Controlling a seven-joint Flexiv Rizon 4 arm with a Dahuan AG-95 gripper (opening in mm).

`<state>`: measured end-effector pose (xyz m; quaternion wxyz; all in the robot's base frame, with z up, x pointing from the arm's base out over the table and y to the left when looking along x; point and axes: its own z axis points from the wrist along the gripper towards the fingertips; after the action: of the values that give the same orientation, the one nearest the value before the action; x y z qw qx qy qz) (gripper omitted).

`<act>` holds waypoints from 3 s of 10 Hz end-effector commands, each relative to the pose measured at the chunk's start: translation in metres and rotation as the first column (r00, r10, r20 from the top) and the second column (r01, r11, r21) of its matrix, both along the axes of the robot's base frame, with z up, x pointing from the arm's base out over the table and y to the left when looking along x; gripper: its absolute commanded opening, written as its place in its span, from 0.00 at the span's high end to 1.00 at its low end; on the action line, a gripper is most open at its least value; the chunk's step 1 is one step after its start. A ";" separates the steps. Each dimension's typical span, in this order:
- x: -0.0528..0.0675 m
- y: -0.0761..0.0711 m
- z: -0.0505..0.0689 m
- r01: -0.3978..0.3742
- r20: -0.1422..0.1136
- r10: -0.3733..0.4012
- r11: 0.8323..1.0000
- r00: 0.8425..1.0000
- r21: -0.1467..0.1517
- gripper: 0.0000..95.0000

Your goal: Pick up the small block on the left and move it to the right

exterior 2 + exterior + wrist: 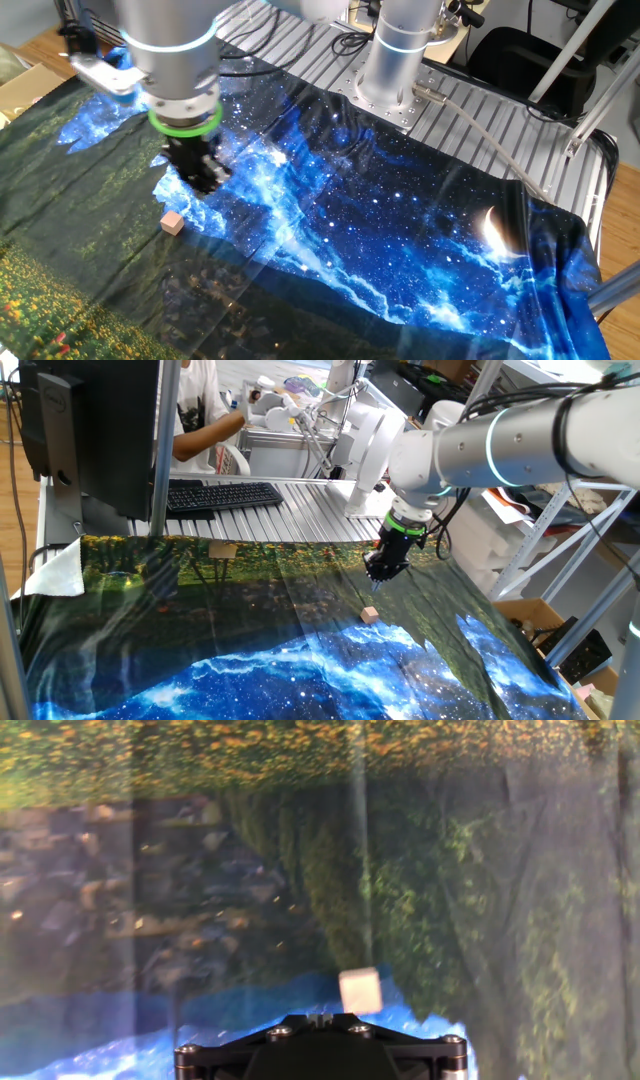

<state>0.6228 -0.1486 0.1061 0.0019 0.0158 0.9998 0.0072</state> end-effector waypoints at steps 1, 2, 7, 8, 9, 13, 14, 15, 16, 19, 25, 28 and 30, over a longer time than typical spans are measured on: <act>0.001 -0.002 -0.001 -0.009 0.000 0.009 1.000 1.000 -0.002 1.00; 0.002 -0.004 -0.002 -0.017 -0.001 0.017 1.000 1.000 -0.005 1.00; 0.003 -0.016 -0.017 -0.029 0.001 0.029 1.000 1.000 -0.002 1.00; 0.004 -0.017 -0.019 -0.030 -0.001 0.030 1.000 1.000 -0.007 1.00; 0.004 -0.018 -0.022 -0.035 0.004 0.035 0.999 0.999 -0.012 1.00; 0.006 -0.018 -0.029 -0.043 0.010 0.043 0.999 0.999 -0.013 1.00; 0.007 -0.018 -0.031 -0.039 0.010 0.039 0.999 0.999 -0.015 1.00; 0.007 -0.018 -0.033 -0.036 0.016 0.037 0.999 0.999 -0.016 1.00; 0.007 -0.019 -0.034 -0.038 0.015 0.039 0.999 0.999 -0.016 1.00; 0.006 -0.019 -0.037 -0.032 0.013 0.032 0.999 0.999 -0.009 0.80; 0.005 -0.018 -0.047 -0.095 0.015 0.095 0.995 0.995 -0.030 0.80; 0.005 -0.018 -0.048 -0.119 0.008 0.119 0.993 0.993 -0.022 0.60; 0.005 -0.018 -0.052 -0.100 0.005 0.100 0.995 0.995 -0.007 0.60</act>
<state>0.6294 -0.1666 0.0520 0.0030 -0.0375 0.9993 0.0039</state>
